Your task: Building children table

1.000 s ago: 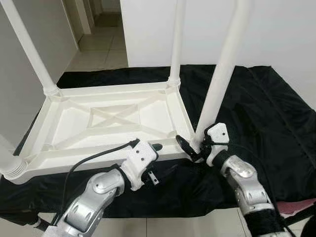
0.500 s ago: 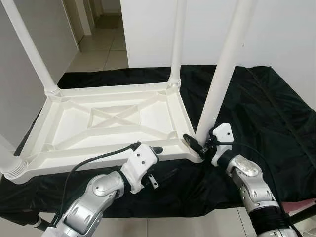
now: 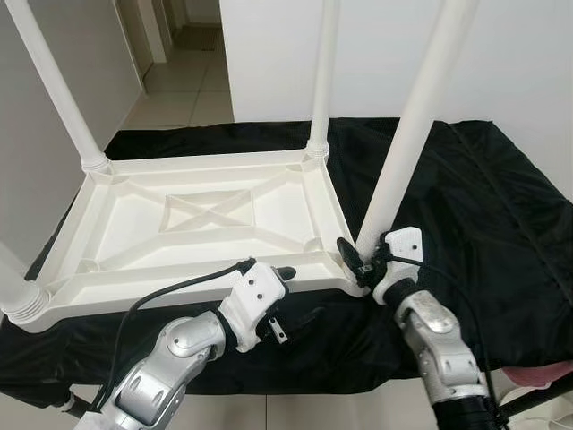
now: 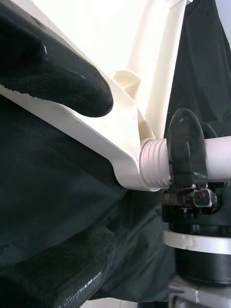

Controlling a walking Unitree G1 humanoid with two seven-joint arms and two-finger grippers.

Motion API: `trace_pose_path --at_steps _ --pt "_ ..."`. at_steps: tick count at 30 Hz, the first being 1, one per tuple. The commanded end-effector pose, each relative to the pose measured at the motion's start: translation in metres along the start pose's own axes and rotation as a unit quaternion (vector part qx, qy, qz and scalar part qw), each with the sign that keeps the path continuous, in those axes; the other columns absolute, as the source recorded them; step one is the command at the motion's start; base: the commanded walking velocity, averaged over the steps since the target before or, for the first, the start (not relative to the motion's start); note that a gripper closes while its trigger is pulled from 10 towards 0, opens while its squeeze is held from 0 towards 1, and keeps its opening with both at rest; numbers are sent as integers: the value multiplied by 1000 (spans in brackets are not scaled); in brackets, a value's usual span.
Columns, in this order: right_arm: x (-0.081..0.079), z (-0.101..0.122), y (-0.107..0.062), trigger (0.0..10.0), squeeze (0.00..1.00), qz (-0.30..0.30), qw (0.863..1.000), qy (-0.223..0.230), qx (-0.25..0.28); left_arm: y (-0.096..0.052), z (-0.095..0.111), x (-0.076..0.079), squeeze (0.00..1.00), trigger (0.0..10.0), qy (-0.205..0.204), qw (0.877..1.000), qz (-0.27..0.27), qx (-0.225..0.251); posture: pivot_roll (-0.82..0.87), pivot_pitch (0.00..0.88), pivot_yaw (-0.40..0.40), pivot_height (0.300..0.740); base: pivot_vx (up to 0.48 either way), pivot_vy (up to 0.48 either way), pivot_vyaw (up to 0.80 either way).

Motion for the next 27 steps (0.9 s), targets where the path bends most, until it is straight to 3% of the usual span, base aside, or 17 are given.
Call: trace_pose_path --at_steps 1,6,12,13,14,21,22,23,24,27 --pt "0 -15 -5 10000 0 -51 998 25 -34 -1 0 15 0 10000 2 999 -54 1 -62 44 54 740 0 0 0" --pt "-1 -15 -6 10000 0 -71 997 21 -40 -1 0 16 0 10000 2 998 -55 0 -61 48 50 740 0 0 0" --pt "-15 -11 -9 10000 0 -120 991 43 -35 -2 -2 19 0 10000 1 998 -57 -2 -48 42 42 740 0 0 0" --pt "-20 -6 -9 10000 741 -117 992 50 -26 -2 -2 19 0 10000 2 998 -57 -2 -48 39 42 740 0 0 0" --pt "-22 -3 -9 10000 1000 -109 992 57 -19 -2 -2 19 0 10000 3 998 -57 -2 -48 36 40 740 0 0 0" --pt "-11 10 -11 10000 1000 -93 995 32 5 -1 -2 16 0 10000 8 998 -56 -3 -51 27 36 740 0 0 0" --pt "-7 13 -10 10000 718 -77 997 24 12 -1 -1 15 0 10000 10 999 -51 -2 -52 26 41 740 0 0 0" --pt "-7 13 -10 10000 718 -77 997 24 12 -1 -1 15 0 10000 10 999 -51 -2 -52 26 41 740 0 0 0" --pt "-3 18 -8 10000 0 -41 999 21 19 0 0 13 0 10000 9 999 -43 1 -51 26 39 740 0 0 0" --pt "-6 20 -7 10000 0 15 999 24 18 -1 0 15 0 10000 11 999 -44 0 -51 25 37 740 0 0 0"
Point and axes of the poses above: a point about 5 cm out from each wrist's last joint towards the gripper, its own y axis pointing out of the wrist towards the gripper, its own z axis along the axis of the wrist's last joint, x = y × z, the point moved 5 cm from there along y, pointing out of the wrist towards the gripper
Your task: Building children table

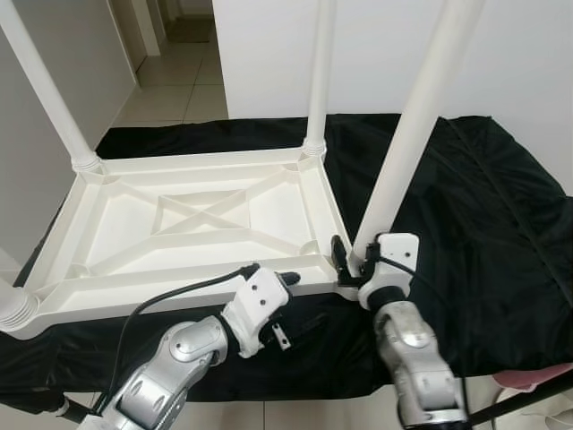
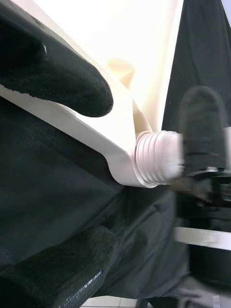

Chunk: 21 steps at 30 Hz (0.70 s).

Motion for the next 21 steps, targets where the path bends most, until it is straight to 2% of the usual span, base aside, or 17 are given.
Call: trace_pose_path --at_steps 1,4,6,10,12,13,19,20,21 --pt "-7 -1 0 10000 0 27 1000 12 -2 -2 -1 7 0 10000 8 999 -32 -3 -51 25 37 740 0 0 0" --pt "-8 -3 2 10000 0 96 995 -2 -6 -1 -1 7 0 10000 12 999 -31 -5 -50 28 41 740 0 0 0" --pt "-8 -3 2 10000 0 96 995 -2 -6 -1 -1 7 0 10000 12 999 -31 -5 -50 28 41 740 0 0 0" --pt "-11 -11 7 10000 0 192 980 -42 -25 1 0 5 0 10000 14 1000 -27 -3 -52 25 50 740 0 0 0" --pt "-11 -11 7 10000 0 192 980 -42 -25 1 0 5 0 10000 14 1000 -27 -3 -52 25 50 740 0 0 0" --pt "-10 -15 10 10000 0 217 974 -56 -32 1 0 6 0 10000 15 999 -29 -3 -51 21 52 740 0 0 0" --pt "-6 -22 16 10000 0 240 967 -74 -51 3 1 4 0 10000 18 999 -30 -1 -50 16 48 740 0 0 0" --pt "-4 -24 15 0 0 246 965 -76 -56 4 1 4 0 10000 20 999 -30 -1 -50 14 47 740 0 0 0" --pt "-4 -24 15 0 0 246 965 -76 -56 4 1 4 0 10000 20 999 -30 -1 -50 14 47 740 0 0 0"
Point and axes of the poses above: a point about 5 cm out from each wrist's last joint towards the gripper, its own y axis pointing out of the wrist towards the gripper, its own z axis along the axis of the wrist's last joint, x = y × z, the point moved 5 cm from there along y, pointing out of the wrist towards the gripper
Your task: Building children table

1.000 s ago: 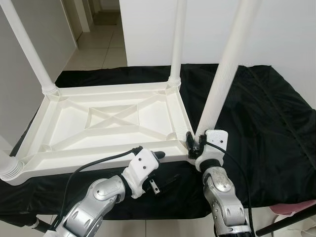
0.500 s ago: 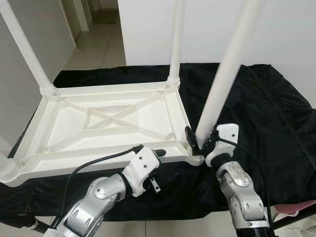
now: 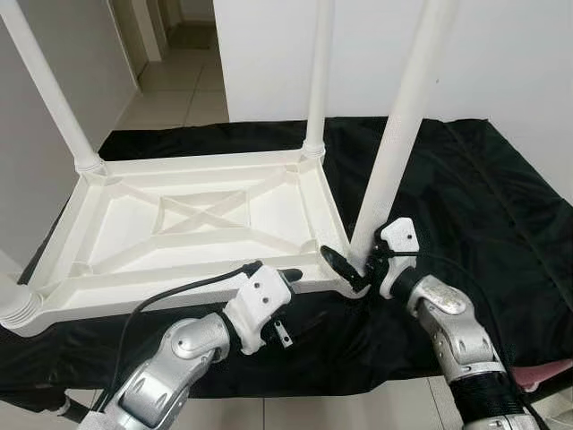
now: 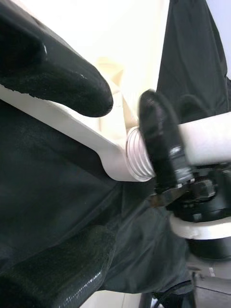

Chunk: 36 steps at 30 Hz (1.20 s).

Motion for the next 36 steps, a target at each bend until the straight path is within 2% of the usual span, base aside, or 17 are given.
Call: trace_pose_path --at_steps 1,8,9,10,11,12,16,19,21,25,26,28,33,35,36 --pt "-1 -4 0 0 0 21 1000 -9 -11 1 -2 6 0 10000 7 1000 -29 -4 -49 15 45 740 0 0 0" --pt "4 -6 -6 0 0 24 1000 2 -10 1 -2 5 0 10000 8 1000 -25 -3 -48 23 42 740 0 0 0" --pt "5 -5 -7 2039 0 21 1000 8 -8 0 -2 5 0 10000 8 1000 -25 -4 -48 23 42 740 0 0 0" --pt "5 -5 -7 2039 0 21 1000 8 -8 0 -2 5 0 10000 8 1000 -25 -4 -48 23 42 740 0 0 0" --pt "5 -4 -8 4980 0 16 1000 10 -6 0 -2 5 0 10000 7 1000 -26 -4 -48 22 40 740 0 0 0" --pt "5 -3 -8 10000 0 13 1000 17 -3 0 -3 5 0 10000 7 1000 -27 -5 -48 22 40 740 0 0 0" --pt "2 2 -10 10000 0 2 1000 27 14 0 -3 7 0 10000 9 1000 -29 -5 -47 26 34 740 0 0 0" --pt "9 9 -14 10000 0 -61 996 56 27 -1 -2 4 0 10000 8 1000 -22 -5 -42 35 31 740 0 0 0" --pt "10 9 -14 10000 0 -69 995 60 28 -1 -2 4 0 10000 9 1000 -21 -5 -42 35 31 740 0 0 0" --pt "12 4 -18 10000 0 -144 988 50 14 -2 -5 5 0 10000 2 1000 -19 -8 -48 36 36 740 0 0 0" --pt "12 4 -18 10000 0 -144 988 50 14 -2 -5 5 0 10000 2 1000 -19 -8 -48 36 36 740 0 0 0" --pt "2 2 -16 10000 0 -167 983 70 16 -1 -4 5 0 10000 4 1000 -18 -5 -54 38 36 740 0 0 0" --pt "-4 -4 -18 10000 0 -213 973 91 6 0 -3 2 0 10000 9 1000 -16 -4 -48 37 36 740 0 0 0" --pt "-9 -5 -21 10000 0 -265 959 105 6 -1 -3 1 0 10000 7 1000 -15 -6 -50 41 42 740 0 0 0" --pt "-9 -5 -21 10000 0 -265 959 105 6 -1 -3 1 0 10000 7 1000 -15 -6 -50 41 42 740 0 0 0"
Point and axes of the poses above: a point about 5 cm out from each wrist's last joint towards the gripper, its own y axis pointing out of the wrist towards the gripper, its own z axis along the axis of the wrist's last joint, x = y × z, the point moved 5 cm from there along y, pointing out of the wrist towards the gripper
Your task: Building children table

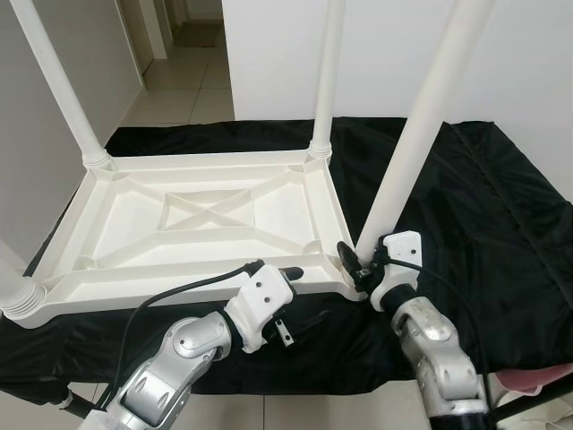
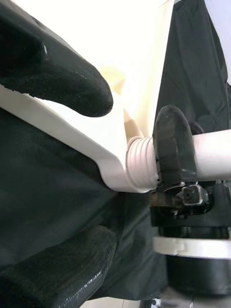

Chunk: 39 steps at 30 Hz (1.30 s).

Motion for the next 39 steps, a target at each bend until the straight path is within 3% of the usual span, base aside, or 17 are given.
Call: trace_pose_path --at_steps 1,8,9,11,12,13,26,27,31,32,36,38,39 --pt "2 -9 -4 10000 0 -36 999 27 -20 -2 -3 2 0 10000 -2 1000 -19 -6 -51 42 45 740 0 0 0" --pt "1 -12 -6 10000 0 -86 995 43 -26 -4 -5 9 0 10000 -33 999 -41 -9 -48 38 52 740 0 0 0" --pt "-1 -11 -6 10000 0 -94 994 47 -25 -6 -3 12 0 0 -53 997 -57 -3 -51 37 54 740 0 0 0" --pt "-1 -11 -6 10000 0 -94 994 47 -25 -6 -3 12 0 0 -53 997 -57 -3 -51 37 54 740 0 0 0" --pt "-2 -9 -6 10000 0 -95 994 41 -24 -6 -5 10 0 1098 -52 997 -55 -10 -51 37 54 740 0 0 0" --pt "-2 -9 -7 10000 0 -96 994 40 -24 -6 -7 9 0 10000 -52 997 -56 -15 -55 37 53 740 0 0 0" --pt "3 -7 -9 10000 0 -103 994 21 -22 -5 -8 14 0 10000 -38 997 -66 -18 -53 8 34 740 0 0 0" --pt "2 -5 -9 10000 1000 -103 994 27 -15 -5 -8 14 0 10000 -37 997 -64 -18 -53 6 34 740 0 0 0" --pt "7 -4 -9 10000 1000 -128 991 23 -10 -4 -8 11 0 10000 -34 998 -56 -16 -51 5 32 740 0 0 0" --pt "7 0 -9 10000 0 -125 992 25 -2 -3 -7 10 0 10000 -34 998 -53 -15 -55 8 38 740 0 0 0" --pt "2 5 -7 10000 0 -86 996 26 7 -2 -5 11 0 10000 -37 998 -53 -11 -60 7 44 740 0 0 0" --pt "-3 7 -6 10000 0 -20 999 29 10 -2 -4 11 0 10000 -34 998 -57 -11 -70 12 55 740 0 0 0" --pt "-3 7 -6 10000 0 -20 999 29 10 -2 -4 11 0 10000 -34 998 -57 -11 -70 12 55 740 0 0 0"
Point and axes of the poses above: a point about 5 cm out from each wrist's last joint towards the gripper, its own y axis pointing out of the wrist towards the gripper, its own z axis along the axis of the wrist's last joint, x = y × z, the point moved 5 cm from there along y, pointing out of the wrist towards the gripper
